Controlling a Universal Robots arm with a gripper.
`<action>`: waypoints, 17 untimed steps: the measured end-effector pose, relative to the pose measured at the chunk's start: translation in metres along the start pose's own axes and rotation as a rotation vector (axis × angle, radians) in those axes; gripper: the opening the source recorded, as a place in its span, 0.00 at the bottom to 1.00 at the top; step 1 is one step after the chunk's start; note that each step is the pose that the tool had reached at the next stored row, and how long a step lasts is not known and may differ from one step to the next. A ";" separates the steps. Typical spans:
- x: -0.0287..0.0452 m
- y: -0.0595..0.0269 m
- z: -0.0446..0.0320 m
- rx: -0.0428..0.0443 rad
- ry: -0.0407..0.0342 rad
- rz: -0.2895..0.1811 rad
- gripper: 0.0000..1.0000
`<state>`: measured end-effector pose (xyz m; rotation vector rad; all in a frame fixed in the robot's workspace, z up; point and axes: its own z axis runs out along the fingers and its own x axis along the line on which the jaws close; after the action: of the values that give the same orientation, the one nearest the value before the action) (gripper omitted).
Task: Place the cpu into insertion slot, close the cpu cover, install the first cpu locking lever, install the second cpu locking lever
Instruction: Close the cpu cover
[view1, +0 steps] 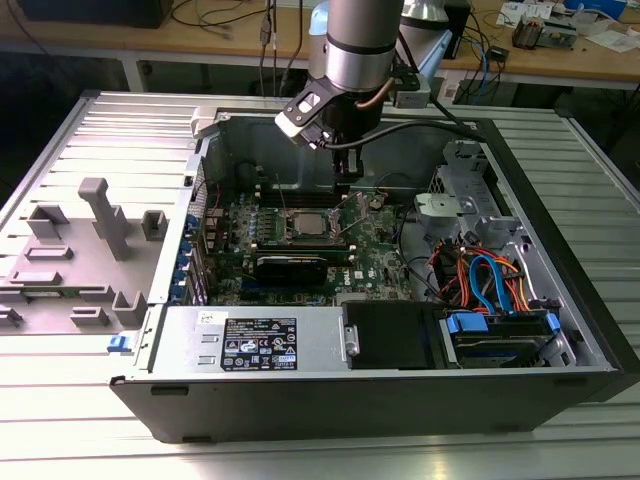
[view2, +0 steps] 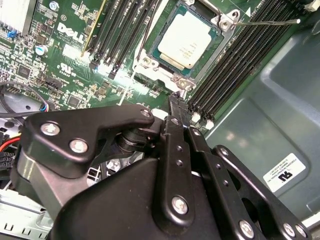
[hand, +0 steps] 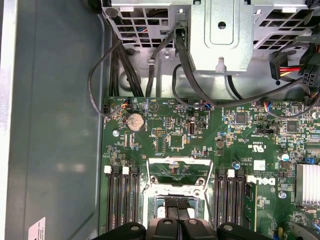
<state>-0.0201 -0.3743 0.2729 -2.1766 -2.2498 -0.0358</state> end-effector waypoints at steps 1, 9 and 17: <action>0.0000 0.0009 0.0000 0.0001 0.0000 0.000 0.11; -0.0001 0.0040 0.0001 0.0000 0.0000 0.000 0.11; -0.0001 0.0042 0.0001 0.0000 0.0000 0.000 0.11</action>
<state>-0.0160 -0.3743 0.2728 -2.1766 -2.2498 -0.0358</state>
